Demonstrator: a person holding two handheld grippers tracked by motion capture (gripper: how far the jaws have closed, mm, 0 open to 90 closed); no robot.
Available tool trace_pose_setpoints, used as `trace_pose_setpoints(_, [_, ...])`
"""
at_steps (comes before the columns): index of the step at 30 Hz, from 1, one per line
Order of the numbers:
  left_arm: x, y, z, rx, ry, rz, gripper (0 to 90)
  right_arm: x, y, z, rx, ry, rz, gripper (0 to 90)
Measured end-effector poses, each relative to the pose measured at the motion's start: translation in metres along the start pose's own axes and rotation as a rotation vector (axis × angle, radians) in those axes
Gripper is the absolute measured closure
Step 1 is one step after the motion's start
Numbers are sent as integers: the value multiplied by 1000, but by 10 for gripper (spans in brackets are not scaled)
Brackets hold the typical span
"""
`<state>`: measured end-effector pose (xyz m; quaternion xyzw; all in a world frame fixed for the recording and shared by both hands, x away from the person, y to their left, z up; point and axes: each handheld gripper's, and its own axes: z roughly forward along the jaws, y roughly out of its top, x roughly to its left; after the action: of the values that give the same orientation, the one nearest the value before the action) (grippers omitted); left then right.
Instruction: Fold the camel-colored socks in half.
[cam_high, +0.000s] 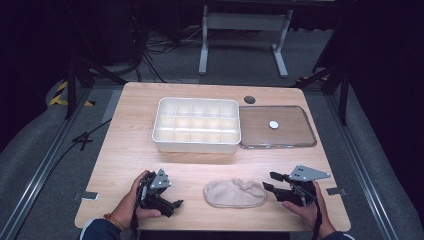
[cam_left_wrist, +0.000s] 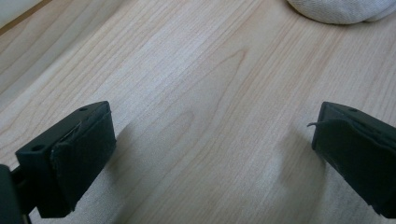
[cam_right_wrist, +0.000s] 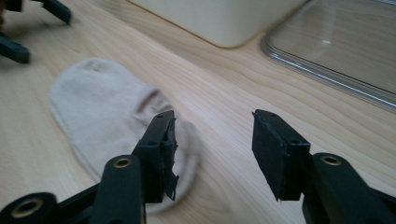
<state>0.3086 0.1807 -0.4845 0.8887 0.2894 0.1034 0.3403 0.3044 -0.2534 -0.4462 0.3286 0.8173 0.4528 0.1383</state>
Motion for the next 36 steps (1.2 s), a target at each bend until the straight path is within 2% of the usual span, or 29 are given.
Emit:
trace_pose_setpoints(6, [-1,1,0,5,2,-10,0,32,15,23,13,79,-67,663])
trace_pose_setpoints(10, [-2,0,0,-1,14,-20,3,55,24,47,50,121,-135,724])
trace_pose_setpoints(11, [-2,0,0,-1,14,-20,4,55,24,47,50,121,-135,724])
trace_pose_setpoints(13, [-3,0,0,-3,16,-22,4,69,27,66,73,149,-172,750])
trace_pose_setpoints(15, [-3,0,0,-2,16,-29,4,73,28,71,81,154,-180,754])
trace_pose_setpoints(17, [-3,0,0,-1,22,-26,4,80,28,82,112,163,-210,765])
trace_pose_setpoints(19, [-4,0,0,0,24,-34,4,83,25,88,144,158,-232,768])
trace_pose_setpoints(21, [-5,1,0,6,29,-46,3,82,21,93,170,159,-218,777])
trace_pose_setpoints(23, [-6,1,1,0,39,-57,4,80,19,94,161,168,-201,783])
trace_pose_setpoints(26, [-9,4,3,-6,60,-72,13,81,17,95,152,169,-208,795])
trace_pose_setpoints(27, [-11,6,4,-5,66,-67,38,81,16,95,144,169,-217,797])
trace_pose_setpoints(29, [-17,11,5,-16,68,-76,125,80,16,95,146,176,-205,800])
trace_pose_setpoints(30, [-18,12,6,-20,61,-71,180,79,16,95,143,180,-202,801])
trace_pose_setpoints(31, [-20,14,8,-19,40,-43,199,79,16,95,144,181,-198,801])
trace_pose_setpoints(32, [-20,16,9,-26,23,-33,205,79,16,95,143,181,-196,801])
trace_pose_setpoints(34, [-21,19,12,-39,-1,-43,252,80,15,94,144,179,-196,801])
trace_pose_setpoints(36, [-19,23,14,-61,-37,-91,299,79,15,95,141,181,-204,818])
